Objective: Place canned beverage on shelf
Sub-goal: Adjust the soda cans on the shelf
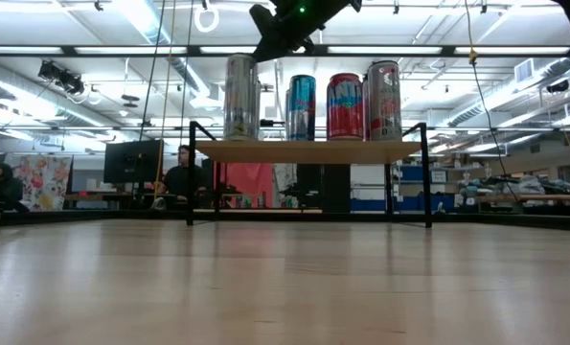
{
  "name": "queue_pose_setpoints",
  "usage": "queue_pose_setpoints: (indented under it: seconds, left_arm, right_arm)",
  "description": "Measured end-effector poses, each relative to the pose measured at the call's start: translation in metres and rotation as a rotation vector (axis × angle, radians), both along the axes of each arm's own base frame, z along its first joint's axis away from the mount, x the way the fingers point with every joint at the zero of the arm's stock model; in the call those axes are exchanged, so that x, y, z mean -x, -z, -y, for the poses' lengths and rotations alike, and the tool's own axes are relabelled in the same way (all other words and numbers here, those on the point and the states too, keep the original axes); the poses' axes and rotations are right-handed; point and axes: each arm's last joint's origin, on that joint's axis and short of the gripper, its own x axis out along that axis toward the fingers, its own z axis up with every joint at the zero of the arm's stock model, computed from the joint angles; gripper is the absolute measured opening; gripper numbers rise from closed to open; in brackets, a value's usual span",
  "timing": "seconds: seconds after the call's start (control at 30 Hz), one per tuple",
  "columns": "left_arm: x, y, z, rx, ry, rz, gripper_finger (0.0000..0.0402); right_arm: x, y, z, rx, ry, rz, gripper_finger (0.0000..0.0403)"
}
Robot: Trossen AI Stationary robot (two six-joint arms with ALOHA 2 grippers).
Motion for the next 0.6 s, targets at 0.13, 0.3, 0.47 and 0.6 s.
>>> queue_pose_setpoints:
  seconds: [0.13,0.3,0.47,0.6]
  left_arm:
    - [0.0000,0.0000,0.0000,0.000,0.000,0.000,0.0007]
    - [0.0000,0.0000,0.0000,0.000,0.000,0.000,0.0007]
    - [0.0000,0.0000,0.0000,0.000,0.000,0.000,0.0007]
    - [0.0000,0.0000,0.0000,0.000,0.000,0.000,0.0007]
  right_arm:
    - [0.0000,-0.0003,0.0004,0.039,-0.015,-0.022,0.0008]
    - [-0.0003,-0.0012,0.0006,0.057,-0.019,-0.022,0.0008]
    - [-0.0004,-0.0021,0.0009,0.062,-0.013,-0.014,0.0009]
    - [0.0002,-0.0036,0.0048,0.067,-0.003,0.001,0.0009]
